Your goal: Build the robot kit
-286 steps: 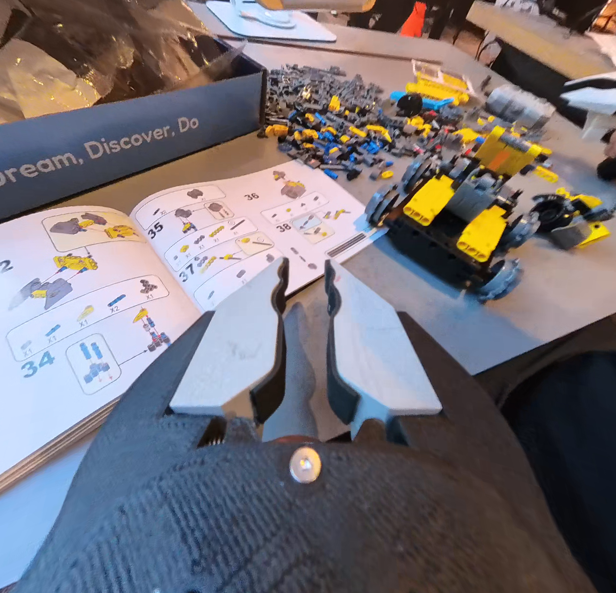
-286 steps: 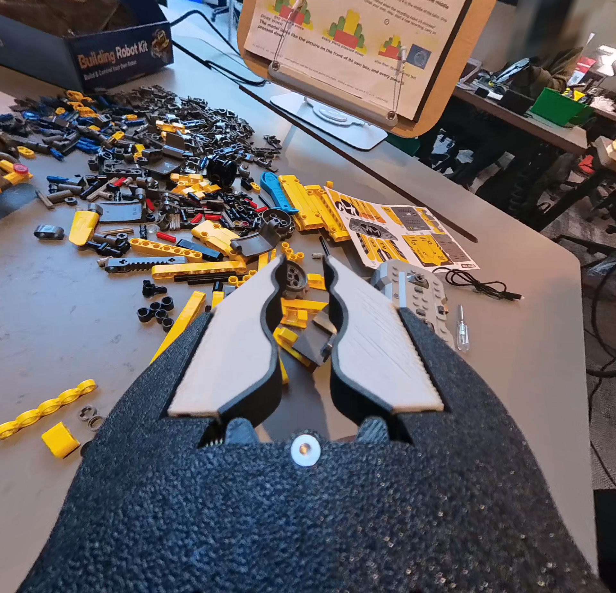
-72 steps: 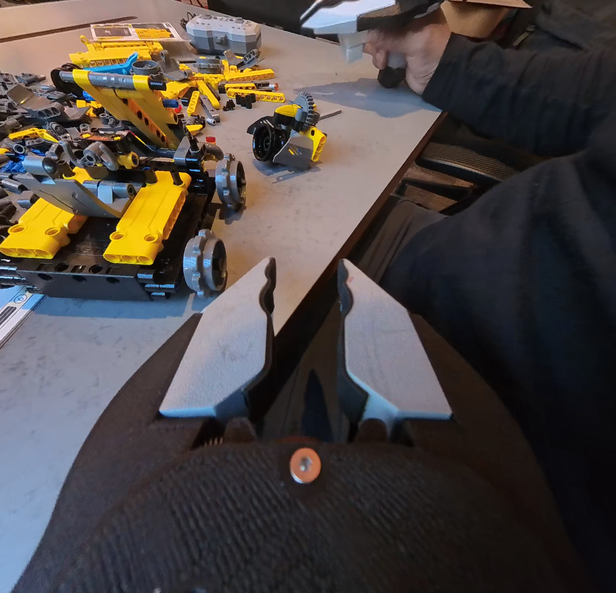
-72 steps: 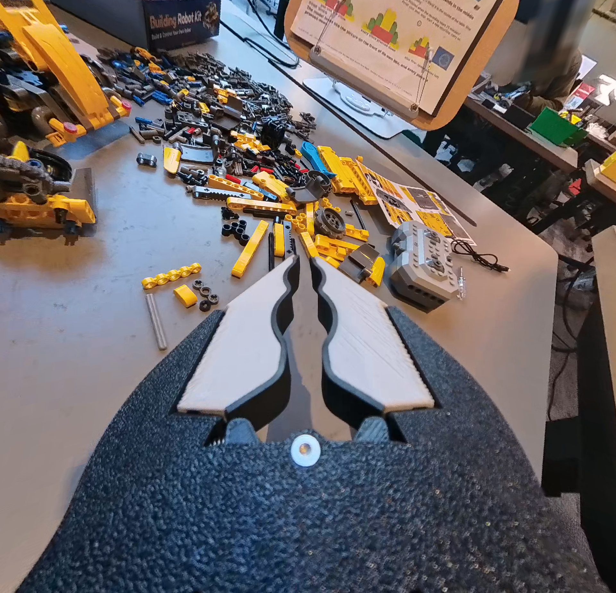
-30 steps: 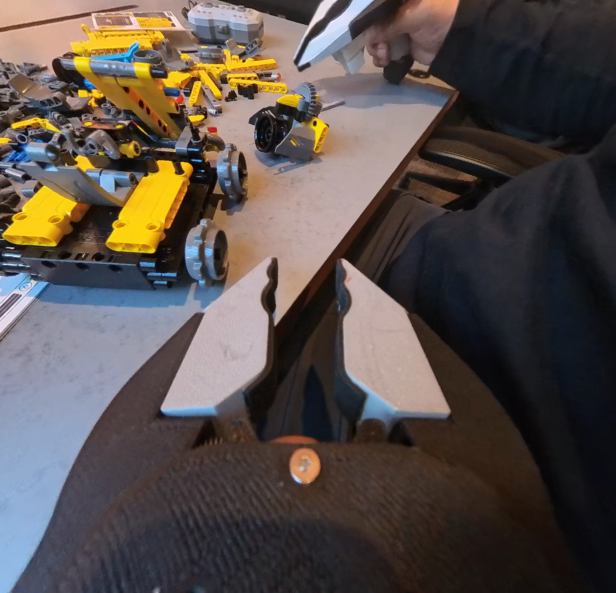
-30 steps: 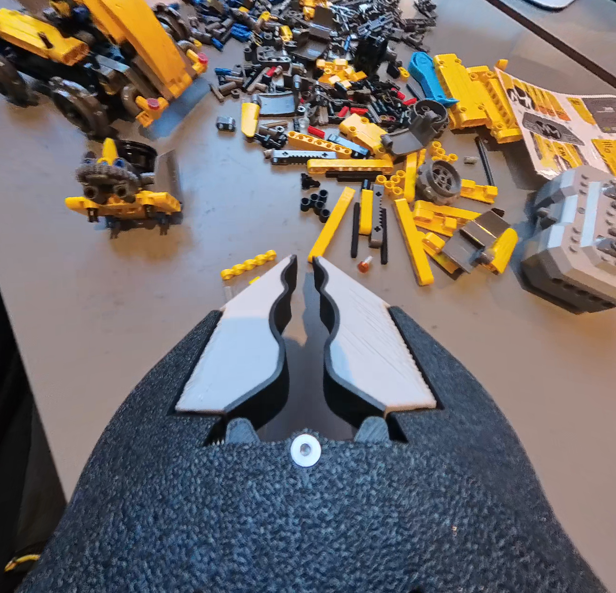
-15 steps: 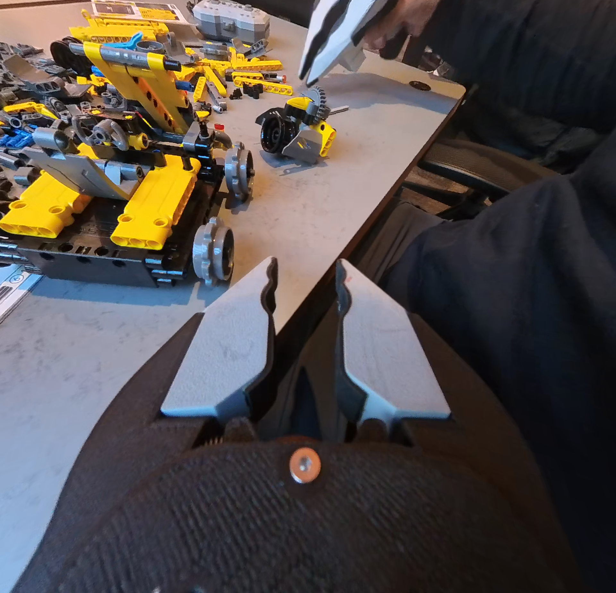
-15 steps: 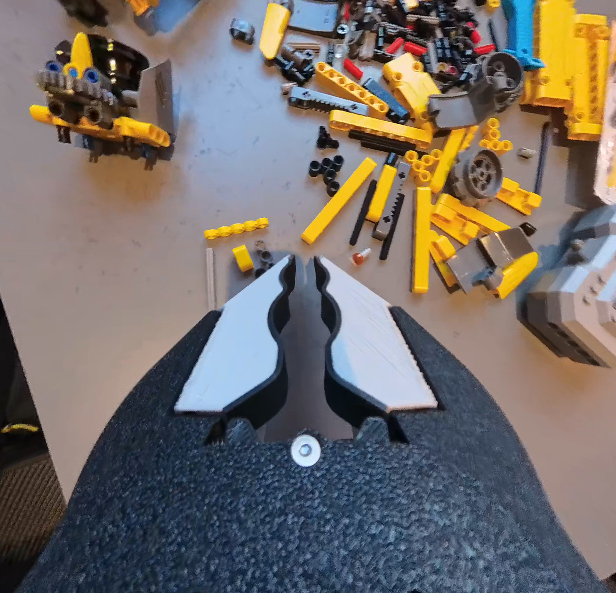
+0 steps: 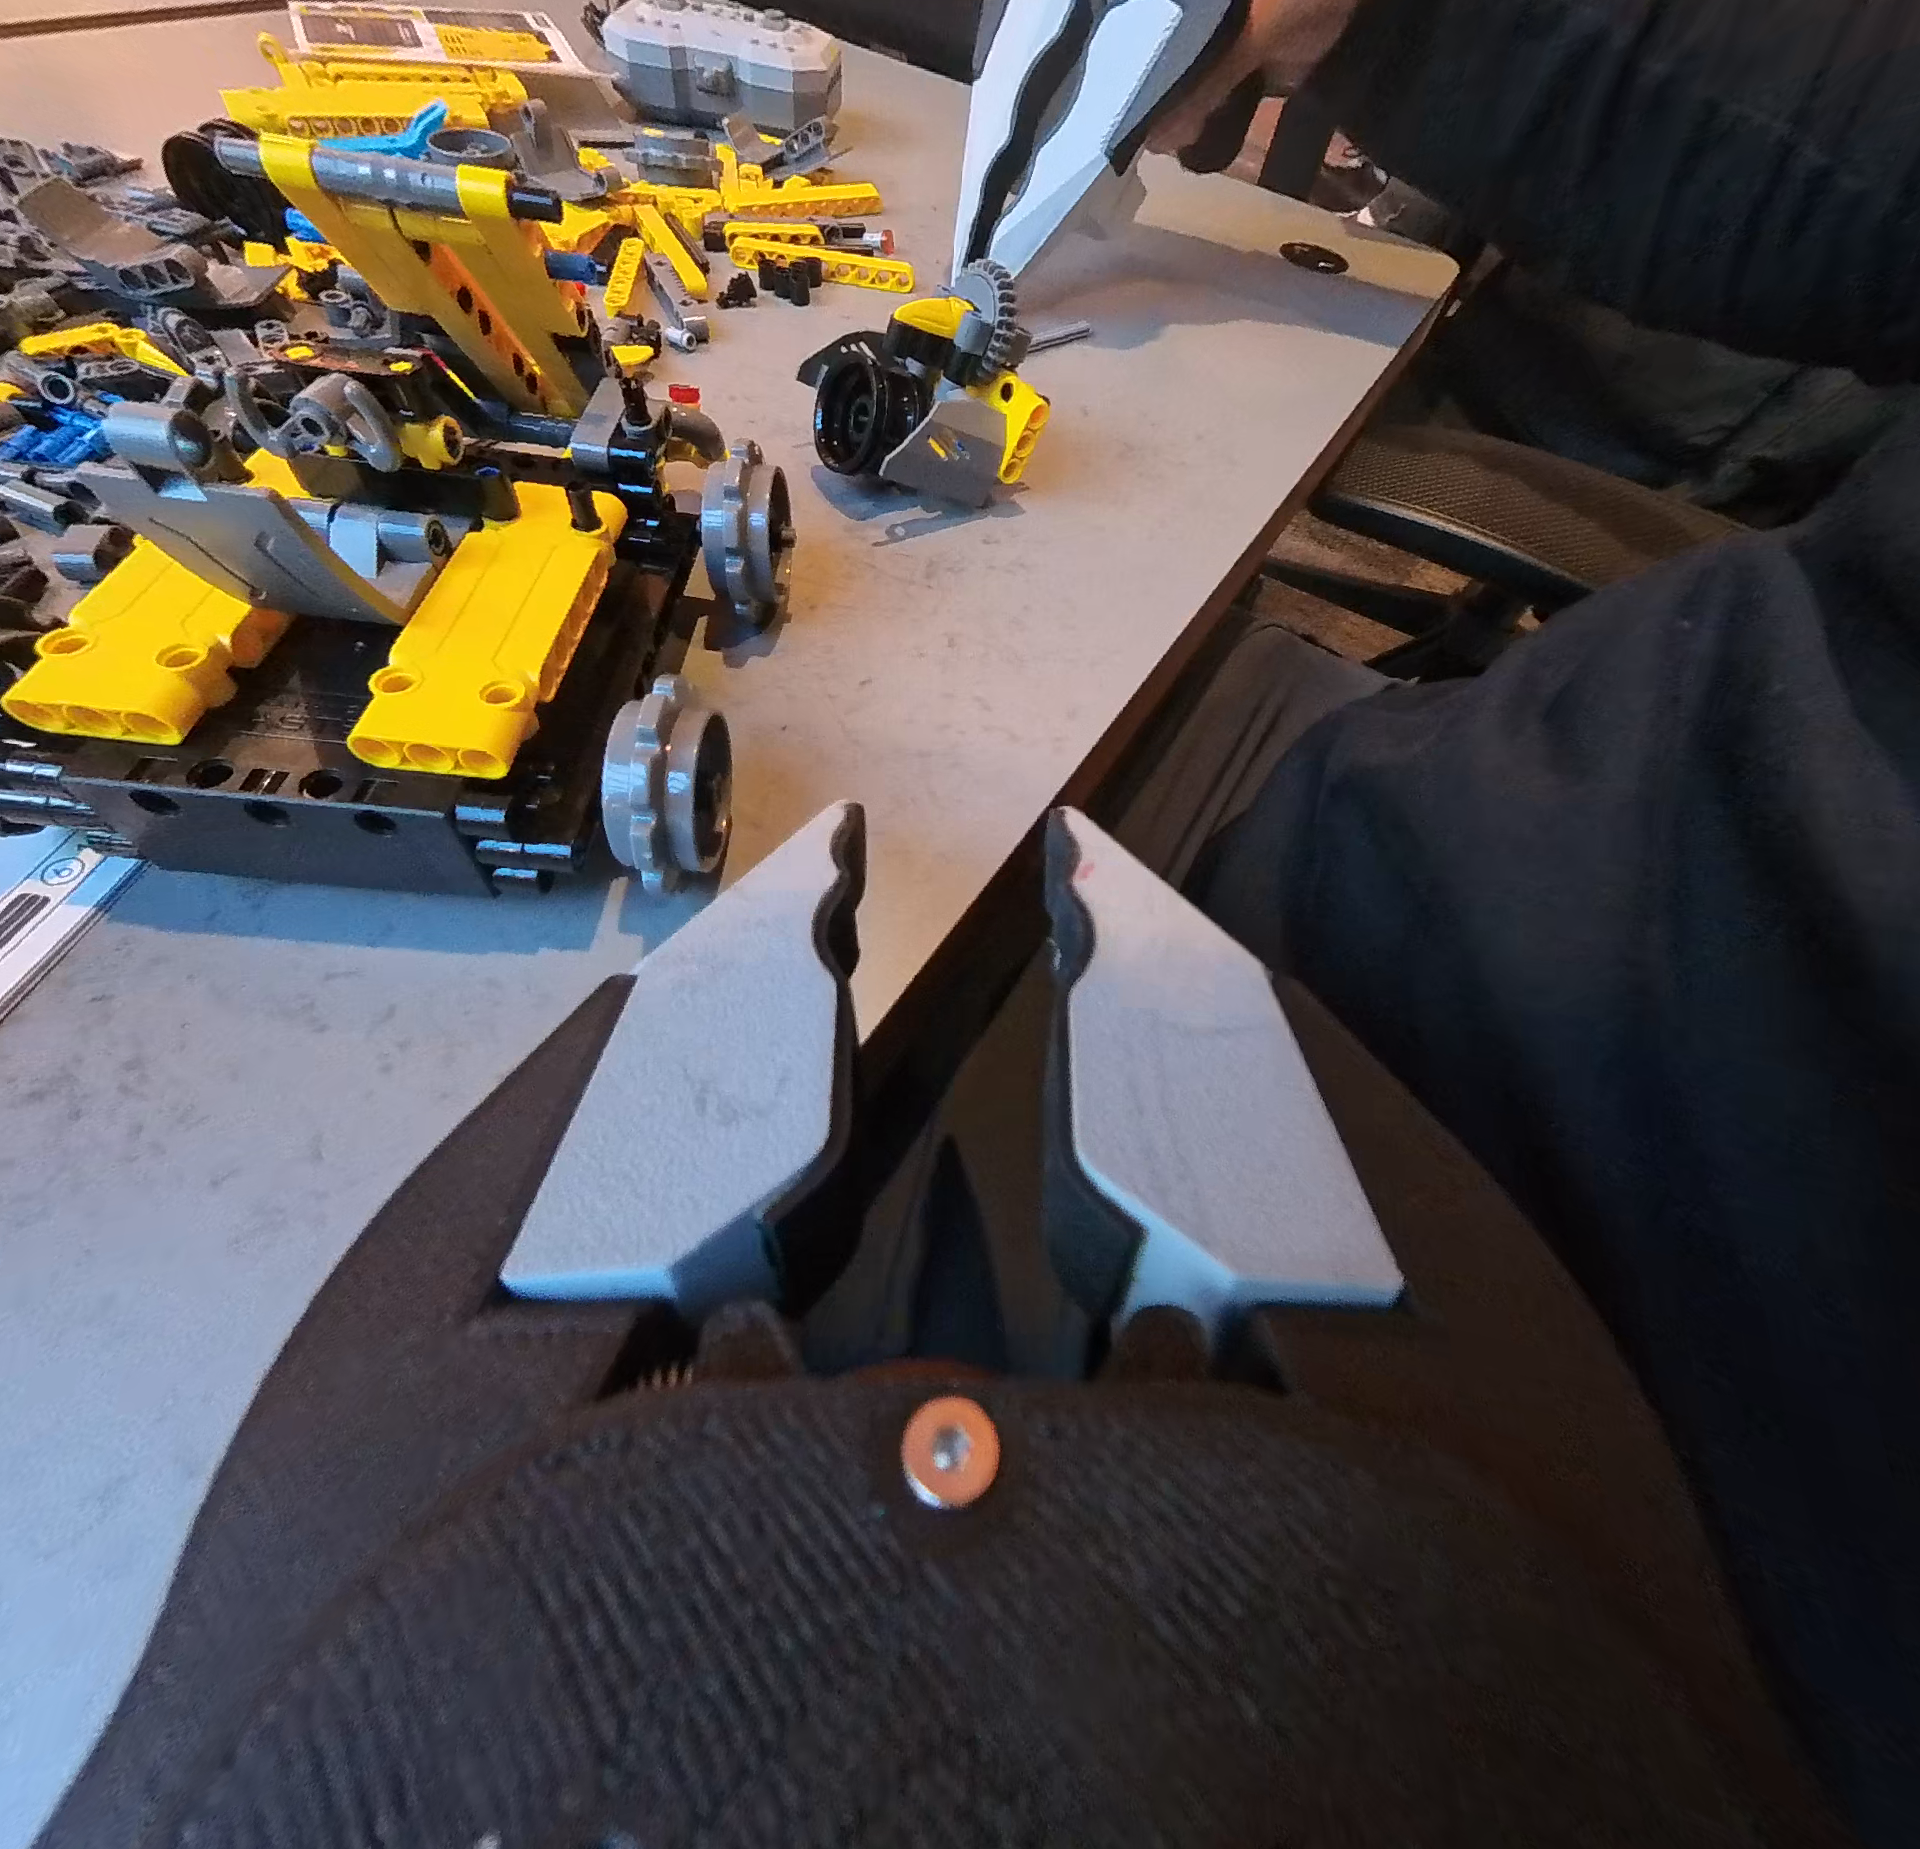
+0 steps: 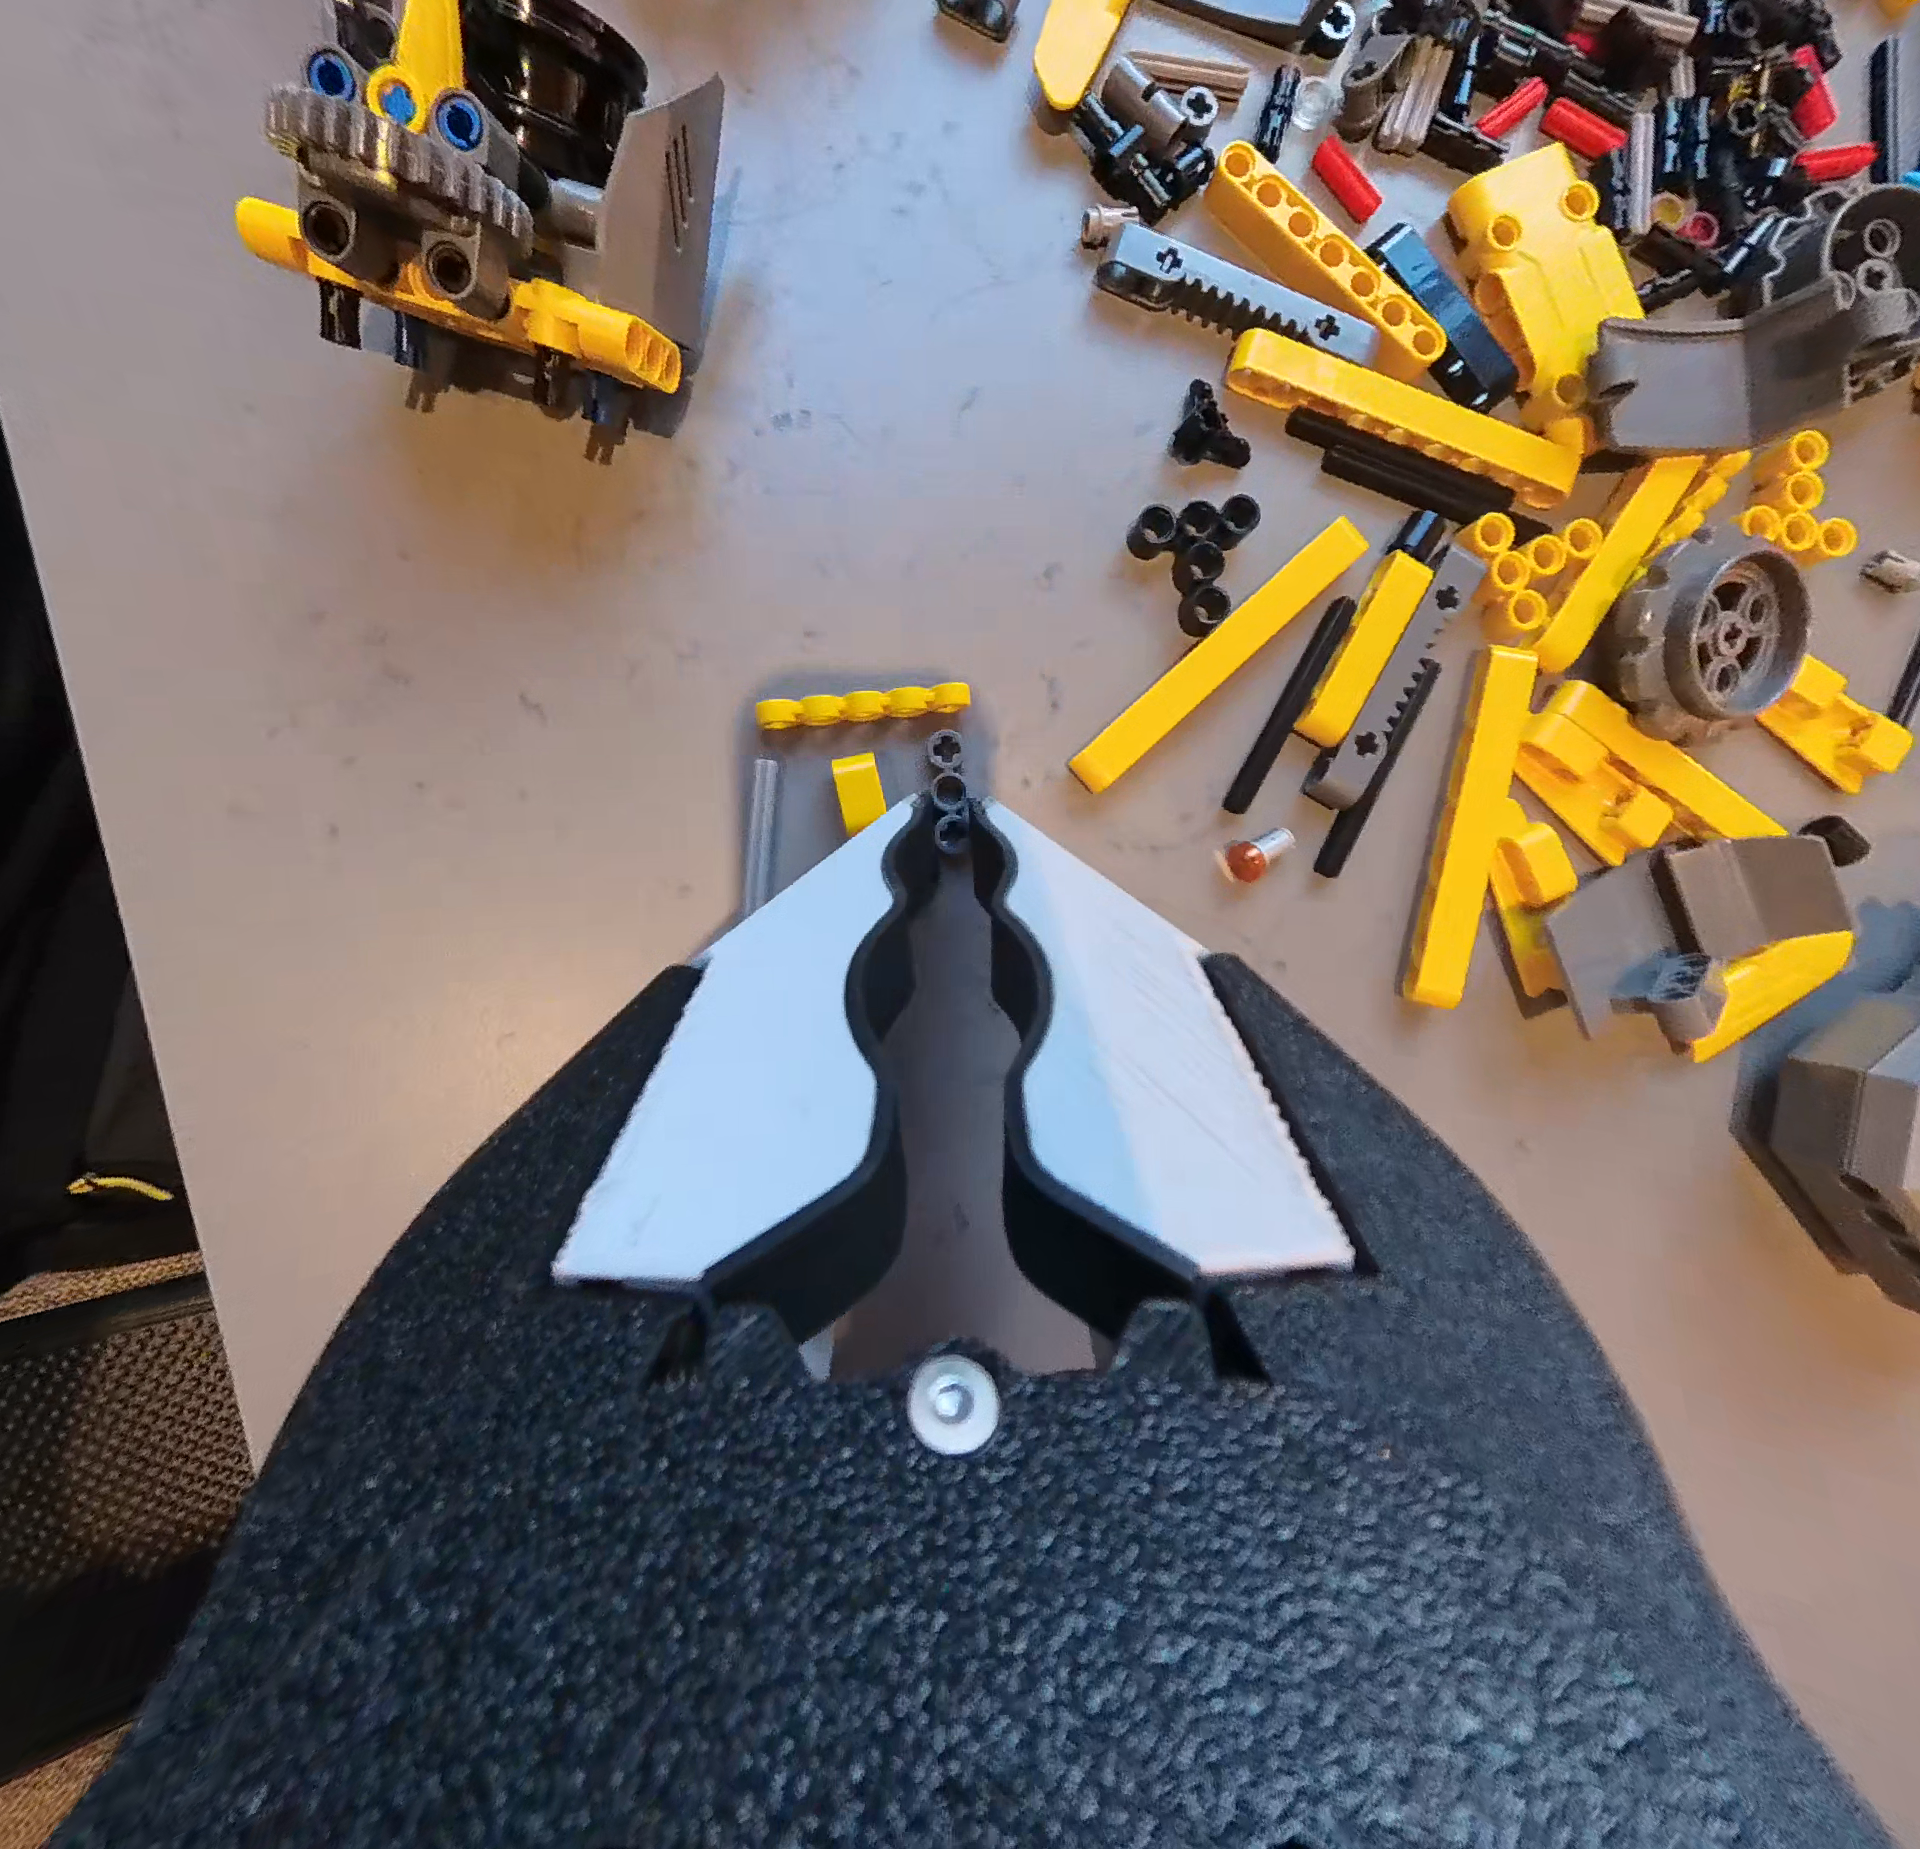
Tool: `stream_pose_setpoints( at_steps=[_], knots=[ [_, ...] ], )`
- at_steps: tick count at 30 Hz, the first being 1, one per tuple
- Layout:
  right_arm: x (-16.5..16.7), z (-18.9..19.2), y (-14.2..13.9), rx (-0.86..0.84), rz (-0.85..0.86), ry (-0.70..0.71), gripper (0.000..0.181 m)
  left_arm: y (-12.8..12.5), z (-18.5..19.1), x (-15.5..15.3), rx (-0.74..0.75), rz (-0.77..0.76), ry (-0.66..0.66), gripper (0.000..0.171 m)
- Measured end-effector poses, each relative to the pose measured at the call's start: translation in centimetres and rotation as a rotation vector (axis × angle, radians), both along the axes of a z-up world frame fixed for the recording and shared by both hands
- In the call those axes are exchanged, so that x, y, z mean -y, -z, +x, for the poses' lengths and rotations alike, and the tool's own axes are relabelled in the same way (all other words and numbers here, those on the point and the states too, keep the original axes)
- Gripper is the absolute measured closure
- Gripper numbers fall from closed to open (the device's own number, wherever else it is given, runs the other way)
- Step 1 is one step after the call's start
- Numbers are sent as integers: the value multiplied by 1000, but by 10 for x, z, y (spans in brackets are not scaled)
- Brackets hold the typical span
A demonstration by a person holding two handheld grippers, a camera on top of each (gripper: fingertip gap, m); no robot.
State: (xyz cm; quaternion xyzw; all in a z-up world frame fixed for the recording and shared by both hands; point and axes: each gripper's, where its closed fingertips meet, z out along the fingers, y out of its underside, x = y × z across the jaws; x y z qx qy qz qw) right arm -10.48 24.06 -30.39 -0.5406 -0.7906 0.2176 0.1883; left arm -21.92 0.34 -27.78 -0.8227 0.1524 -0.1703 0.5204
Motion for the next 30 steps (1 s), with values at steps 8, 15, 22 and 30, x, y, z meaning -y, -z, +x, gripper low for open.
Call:
stream_pose_setpoints(
  at_steps=[8, 15, 22, 30],
  knots=[
    [2, -2, -8, -45, -33, 17, 175, -1, -1, 1, 3, 3, -4, 140],
    [11, 0, -33, -141, -87, 55, 175, -3, 0, 2, 17, 8, 1, 140],
    [36, 8, -43, -199, -136, 56, 175, -3, 2, 2, 14, 6, 8, 140],
    [65, 19, -23, -113, -117, 5, 175, -1, 5, 2, -11, 4, 13, 140]
  ],
)
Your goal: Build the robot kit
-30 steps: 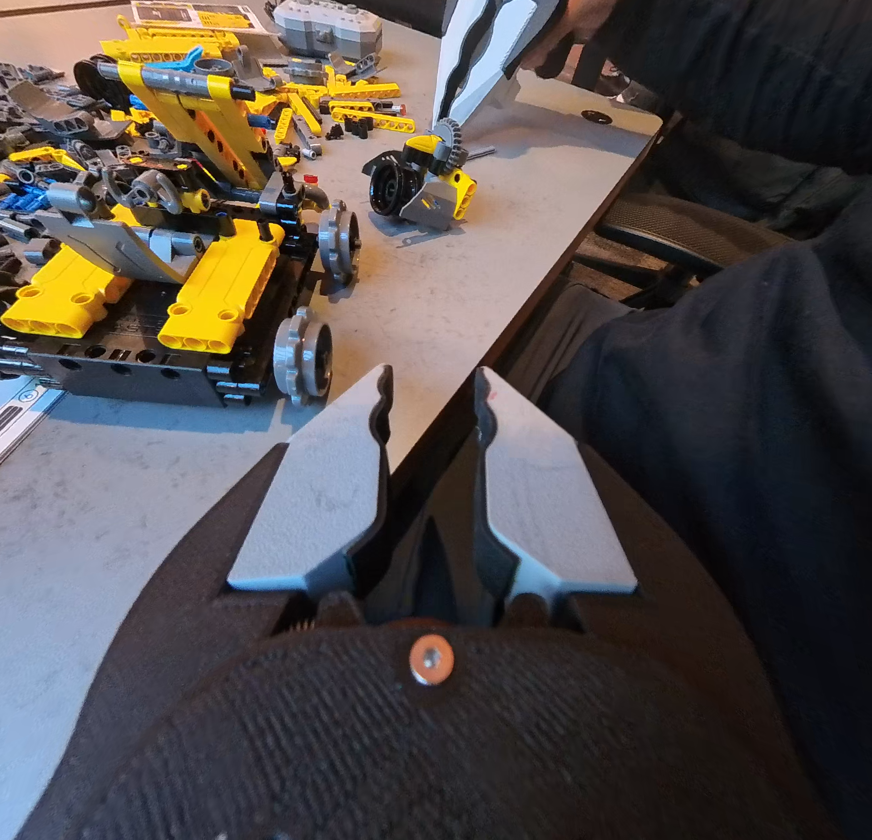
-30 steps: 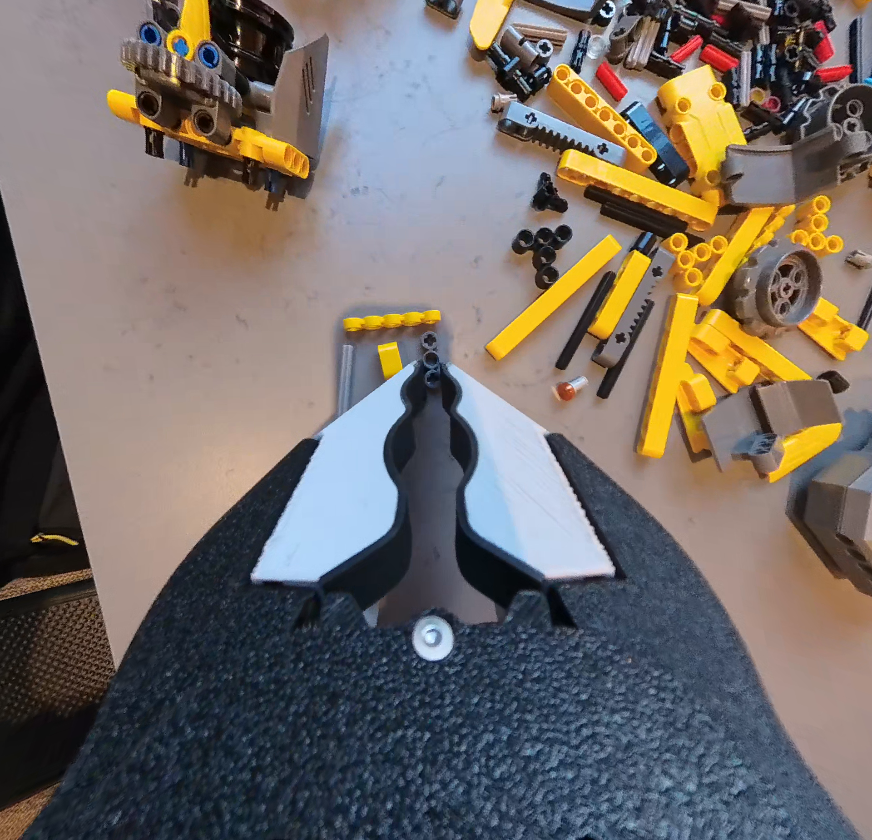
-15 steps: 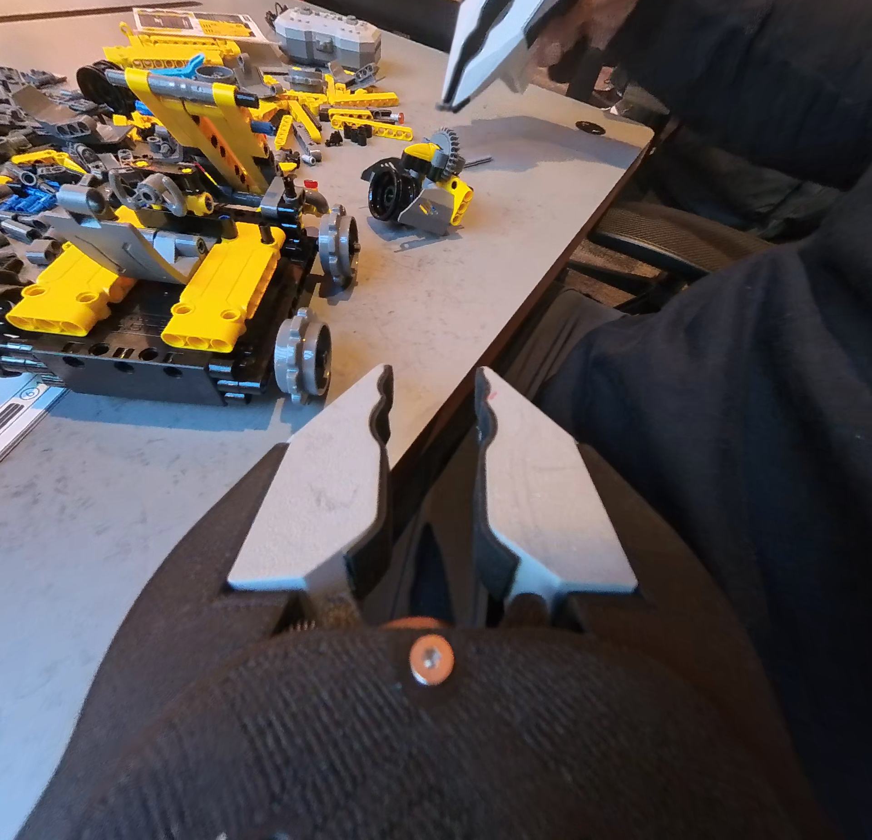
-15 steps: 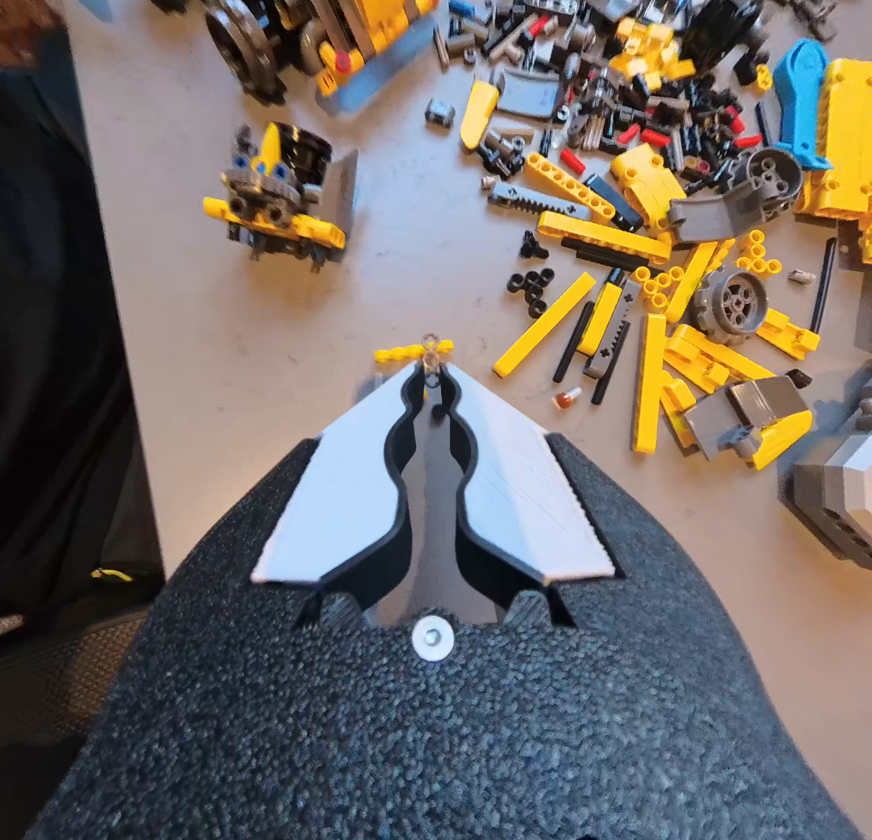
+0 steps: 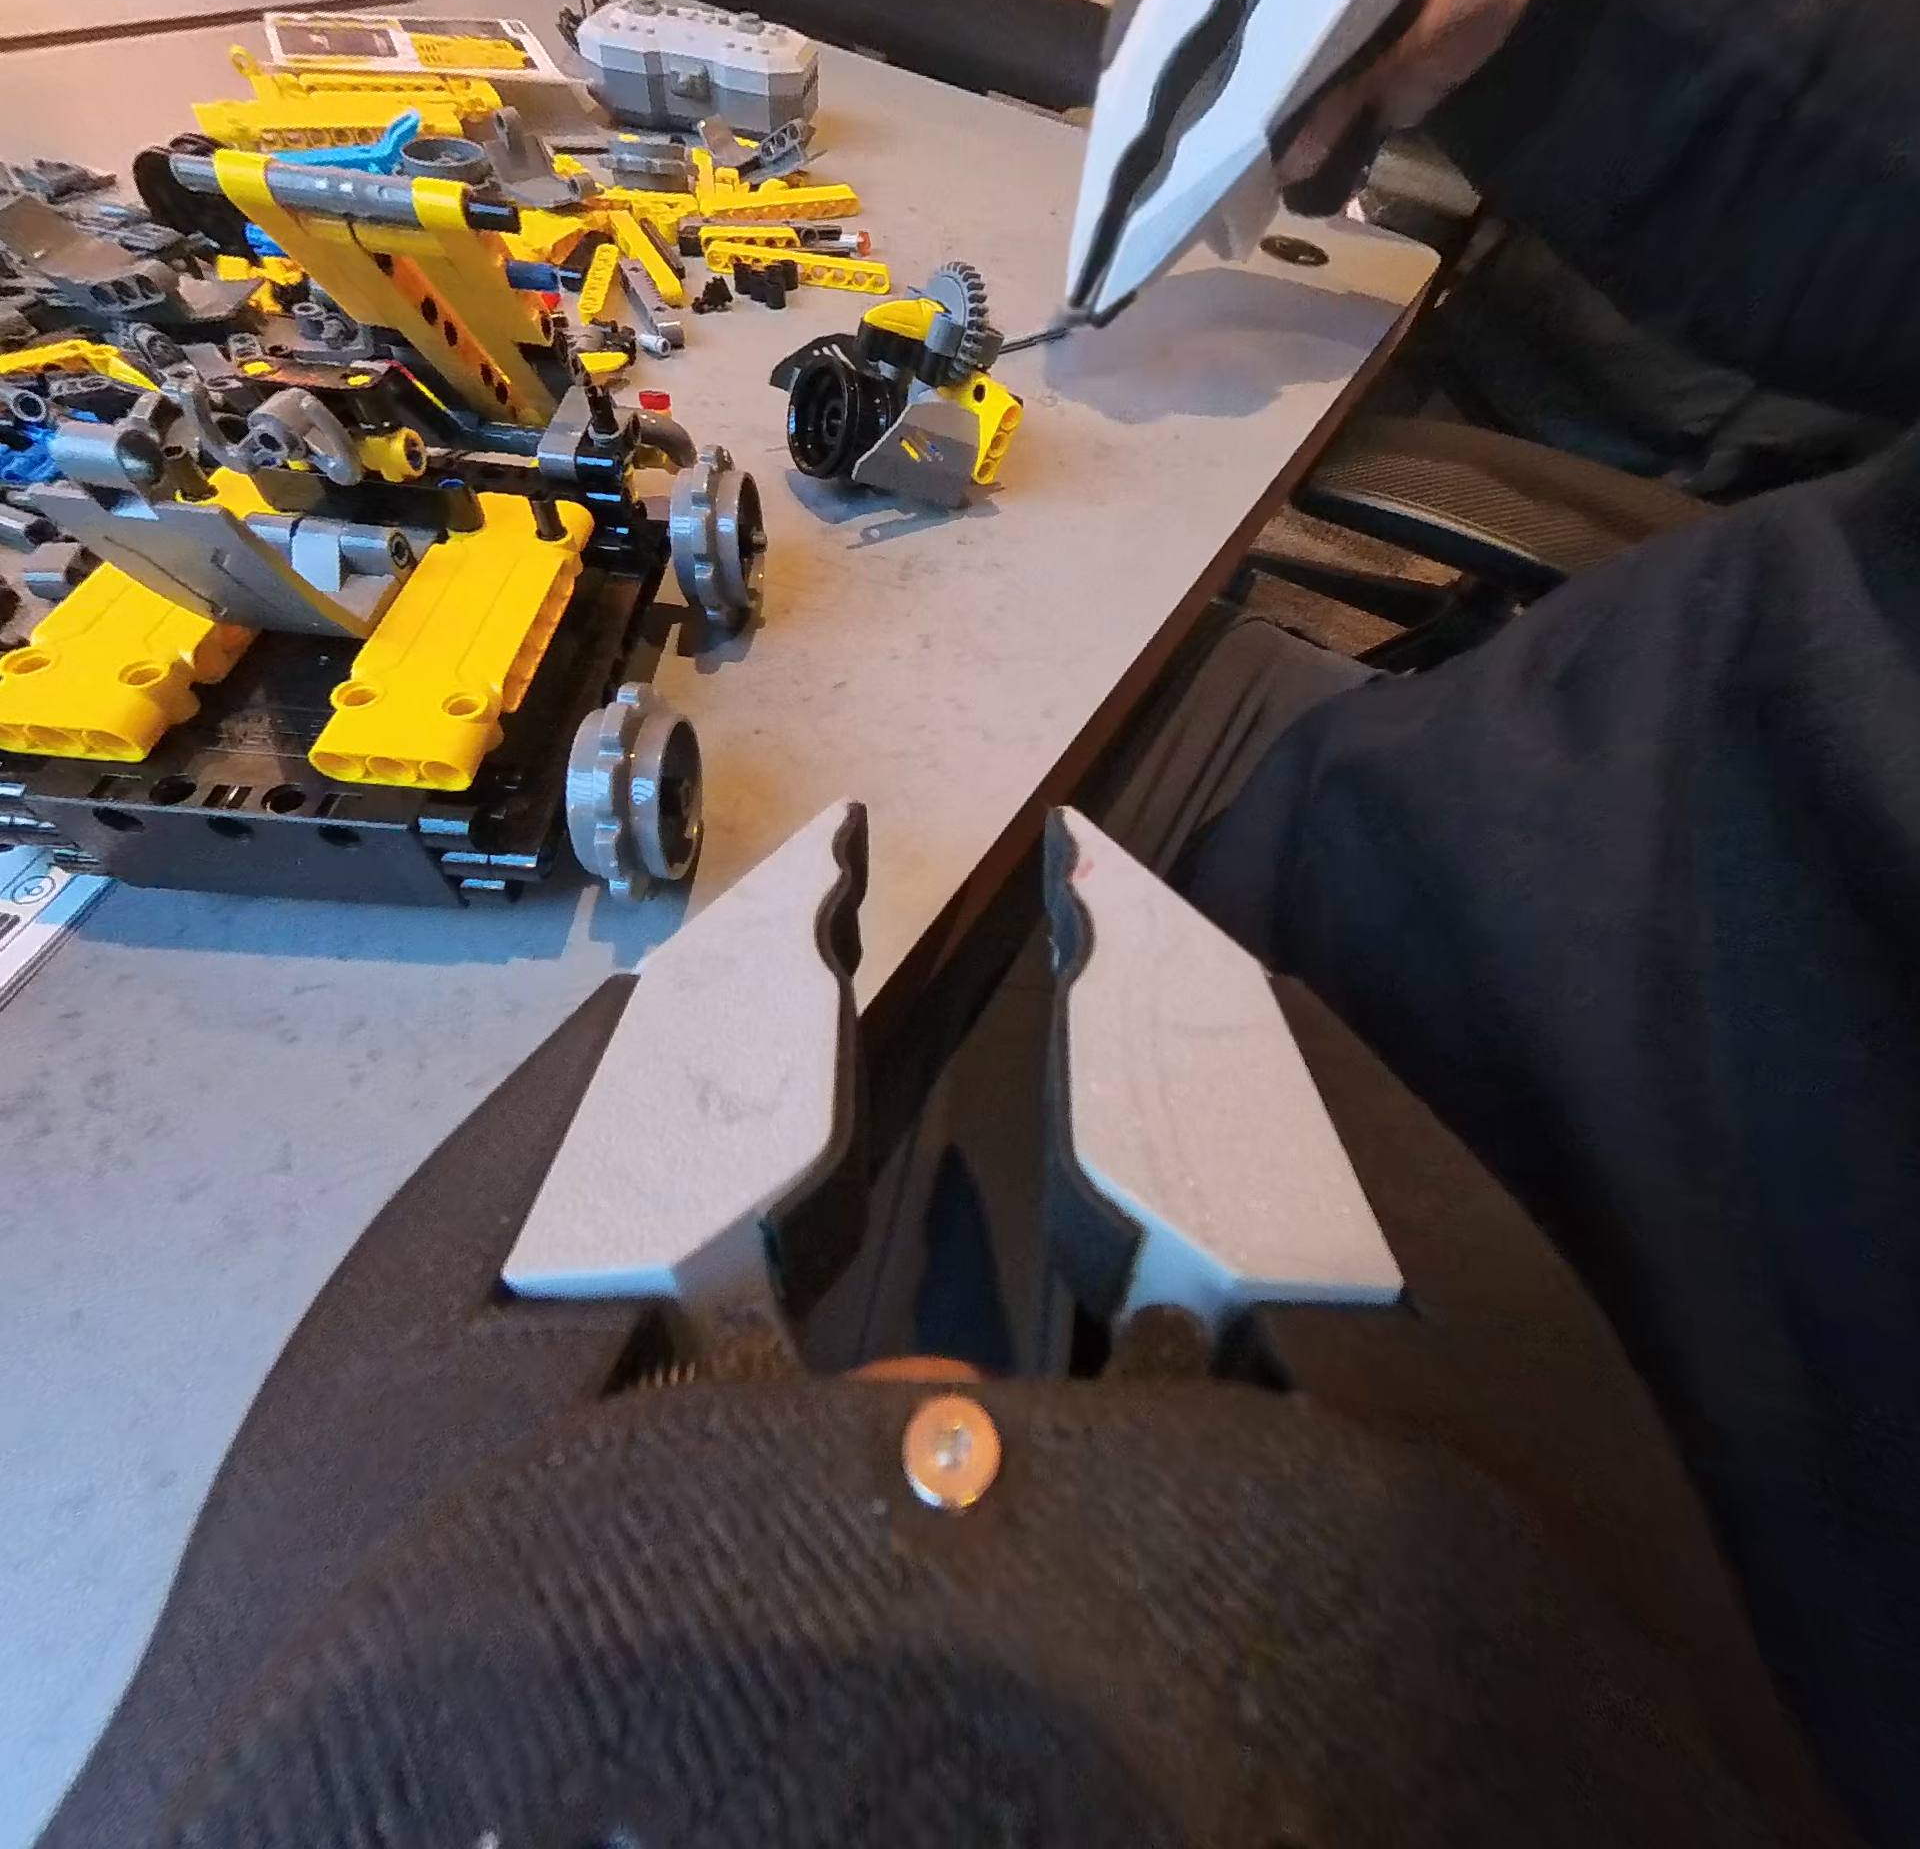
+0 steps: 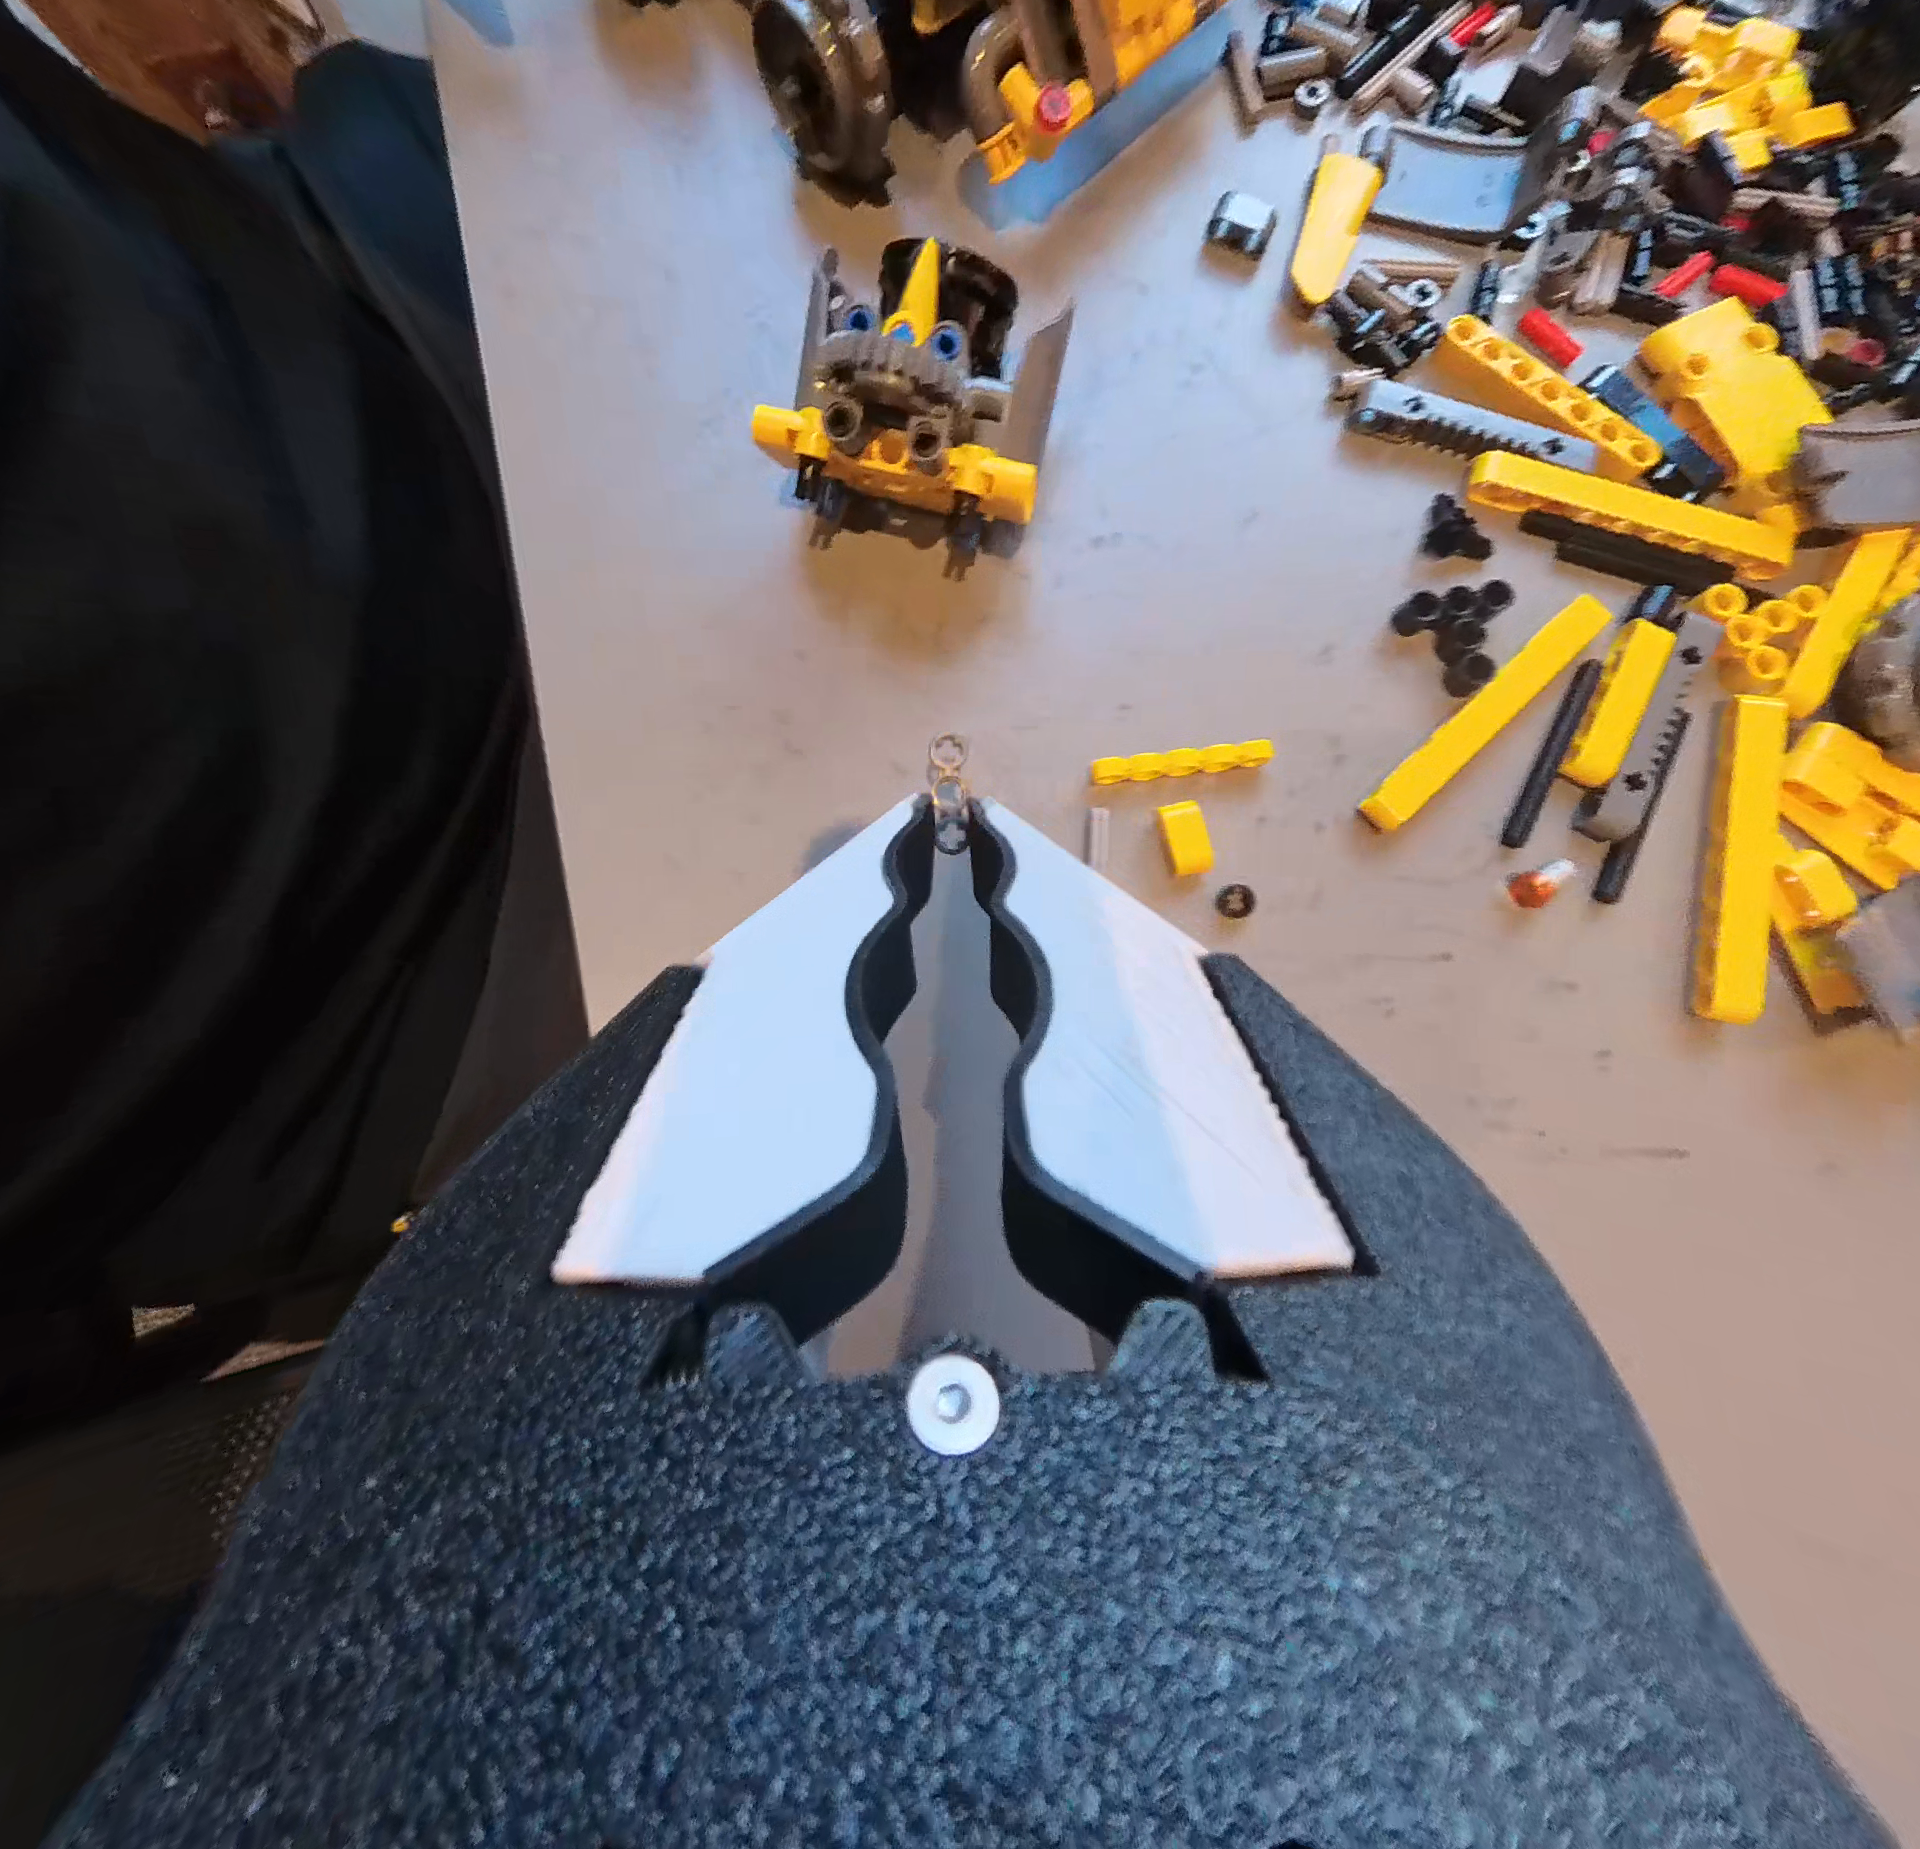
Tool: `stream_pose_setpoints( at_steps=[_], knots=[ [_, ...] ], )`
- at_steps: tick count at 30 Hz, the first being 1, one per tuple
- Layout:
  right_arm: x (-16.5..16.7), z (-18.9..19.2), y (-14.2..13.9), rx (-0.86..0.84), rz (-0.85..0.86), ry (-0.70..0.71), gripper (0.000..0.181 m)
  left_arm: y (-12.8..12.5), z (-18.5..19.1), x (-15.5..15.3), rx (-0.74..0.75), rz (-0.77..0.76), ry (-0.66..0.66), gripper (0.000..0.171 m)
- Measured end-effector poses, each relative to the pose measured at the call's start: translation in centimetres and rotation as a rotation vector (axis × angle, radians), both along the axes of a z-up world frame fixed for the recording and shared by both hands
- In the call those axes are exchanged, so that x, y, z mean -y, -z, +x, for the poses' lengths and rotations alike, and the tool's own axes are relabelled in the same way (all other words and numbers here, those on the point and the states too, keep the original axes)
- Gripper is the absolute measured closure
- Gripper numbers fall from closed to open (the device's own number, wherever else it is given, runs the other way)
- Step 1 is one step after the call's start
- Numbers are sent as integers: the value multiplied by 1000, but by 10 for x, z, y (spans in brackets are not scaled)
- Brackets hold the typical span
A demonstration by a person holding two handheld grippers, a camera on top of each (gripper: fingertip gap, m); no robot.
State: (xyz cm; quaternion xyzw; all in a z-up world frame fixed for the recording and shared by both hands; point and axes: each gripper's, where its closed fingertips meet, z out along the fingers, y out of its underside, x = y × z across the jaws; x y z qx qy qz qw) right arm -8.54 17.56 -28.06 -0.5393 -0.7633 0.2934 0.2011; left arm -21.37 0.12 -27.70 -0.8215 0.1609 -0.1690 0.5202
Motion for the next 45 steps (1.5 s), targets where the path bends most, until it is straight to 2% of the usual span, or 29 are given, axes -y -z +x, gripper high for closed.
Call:
stream_pose_setpoints(
  at_steps=[13, 26, 30, 36, 41, 45],
  knots=[
    [16, -9, 21, 35, 73, -43, 175, 2, 2, 1, -35, 0, 0, 141],
    [8, -28, 21, 12, 88, -23, 175, 1, 0, 1, -19, 1, -2, 141],
    [6, -24, 13, -15, 58, -6, 167, 0, -1, 2, -9, 3, -3, 141],
    [-10, -9, -5, -82, 38, 72, 164, -1, 0, 0, 2, 4, -2, 141],
    [-34, 3, -10, -111, 42, 153, 164, -1, -1, -2, -12, 7, -10, 141],
    [-50, -3, -6, -92, 50, 196, 167, 0, -1, -3, -15, 6, -14, 141]
  ],
)
